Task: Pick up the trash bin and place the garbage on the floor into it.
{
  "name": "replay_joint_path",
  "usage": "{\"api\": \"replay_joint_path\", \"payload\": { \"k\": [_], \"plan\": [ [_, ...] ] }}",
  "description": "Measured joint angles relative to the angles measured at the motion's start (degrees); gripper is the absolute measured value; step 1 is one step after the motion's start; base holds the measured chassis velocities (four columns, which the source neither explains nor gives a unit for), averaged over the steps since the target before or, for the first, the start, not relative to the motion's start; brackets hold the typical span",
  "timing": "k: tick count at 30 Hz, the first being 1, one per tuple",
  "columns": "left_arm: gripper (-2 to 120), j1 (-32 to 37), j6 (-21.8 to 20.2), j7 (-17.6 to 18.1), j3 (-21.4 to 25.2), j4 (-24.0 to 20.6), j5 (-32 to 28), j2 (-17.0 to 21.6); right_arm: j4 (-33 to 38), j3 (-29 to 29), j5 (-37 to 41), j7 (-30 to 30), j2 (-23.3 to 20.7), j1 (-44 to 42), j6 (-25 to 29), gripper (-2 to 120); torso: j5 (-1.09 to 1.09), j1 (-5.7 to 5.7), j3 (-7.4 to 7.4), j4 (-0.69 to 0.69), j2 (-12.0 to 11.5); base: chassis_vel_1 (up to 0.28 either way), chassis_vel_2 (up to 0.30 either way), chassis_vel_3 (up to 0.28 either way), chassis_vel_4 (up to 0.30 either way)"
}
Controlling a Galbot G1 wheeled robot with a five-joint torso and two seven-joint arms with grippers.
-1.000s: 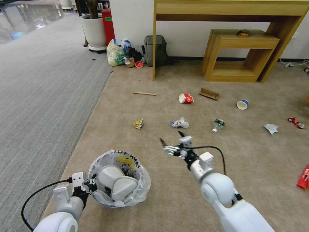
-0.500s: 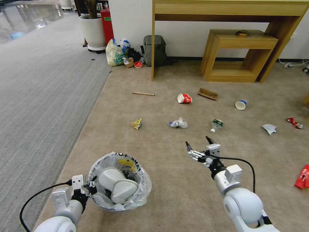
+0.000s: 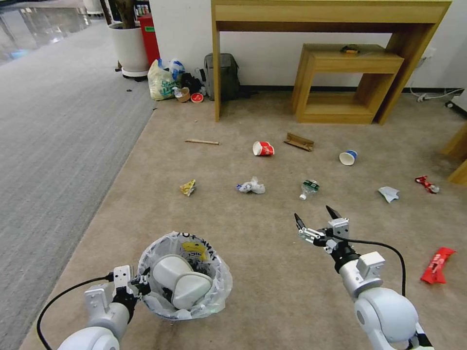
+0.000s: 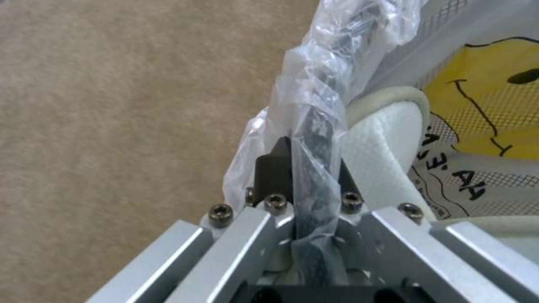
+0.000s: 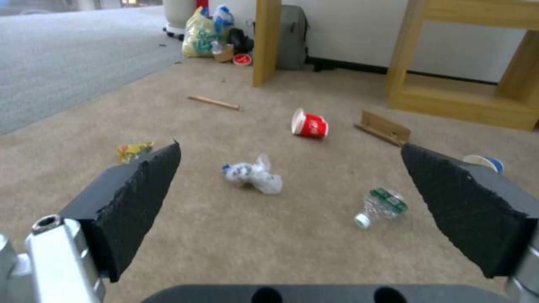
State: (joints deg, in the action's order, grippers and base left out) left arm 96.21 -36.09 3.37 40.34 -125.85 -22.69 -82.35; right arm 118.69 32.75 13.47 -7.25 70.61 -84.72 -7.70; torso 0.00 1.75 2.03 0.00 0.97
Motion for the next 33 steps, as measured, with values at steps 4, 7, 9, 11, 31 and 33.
{"api": "replay_joint_path", "payload": {
  "k": [4, 7, 9, 11, 31, 33],
  "plan": [
    [0, 0.2, 0.2, 0.0, -0.1, 0.0, 0.1, 0.0, -0.2, 0.6, 0.0, -0.7, 0.1, -0.7, 0.4, 100, 0.0, 0.0, 0.0, 0.0, 0.0, -0.213, -0.202, 0.206, 0.2],
    [0, 0.4, 0.3, 0.0, -0.3, 0.0, 0.4, -0.1, -0.3, 1.8, 0.0, -1.5, 0.0, -1.3, 0.8, 100, 0.03, 0.0, 0.0, -0.01, 0.0, -0.227, -0.21, 0.209, 0.216],
    [0, 0.5, 0.3, 0.0, -0.7, 0.0, 0.7, -0.2, -0.3, 2.6, 0.0, -1.9, 0.0, -1.7, 1.1, 100, -0.03, 0.0, 0.0, -0.01, 0.0, -0.226, -0.22, 0.224, 0.23],
    [0, 0.6, 0.3, 0.0, -0.9, 0.0, 0.9, -0.2, -0.4, 3.2, 0.0, -2.3, 0.0, -2.1, 1.4, 100, 0.01, 0.0, 0.0, 0.0, 0.0, -0.229, -0.215, 0.224, 0.233],
    [0, 1.1, 0.8, 0.1, -3.3, -0.1, 2.3, -0.1, -1.2, 8.5, 0.0, -4.4, 1.0, -7.7, 4.7, 100, 0.01, 0.0, 0.0, 0.0, 0.0, -0.255, -0.258, 0.248, 0.258],
    [0, 1.4, 1.0, 0.1, -3.4, -0.1, 2.4, -0.1, -1.5, 8.5, -0.1, -4.4, 1.1, -8.0, 4.8, 100, 0.01, 0.0, 0.0, -0.01, 0.0, -0.246, -0.261, 0.265, 0.26]
  ]
}}
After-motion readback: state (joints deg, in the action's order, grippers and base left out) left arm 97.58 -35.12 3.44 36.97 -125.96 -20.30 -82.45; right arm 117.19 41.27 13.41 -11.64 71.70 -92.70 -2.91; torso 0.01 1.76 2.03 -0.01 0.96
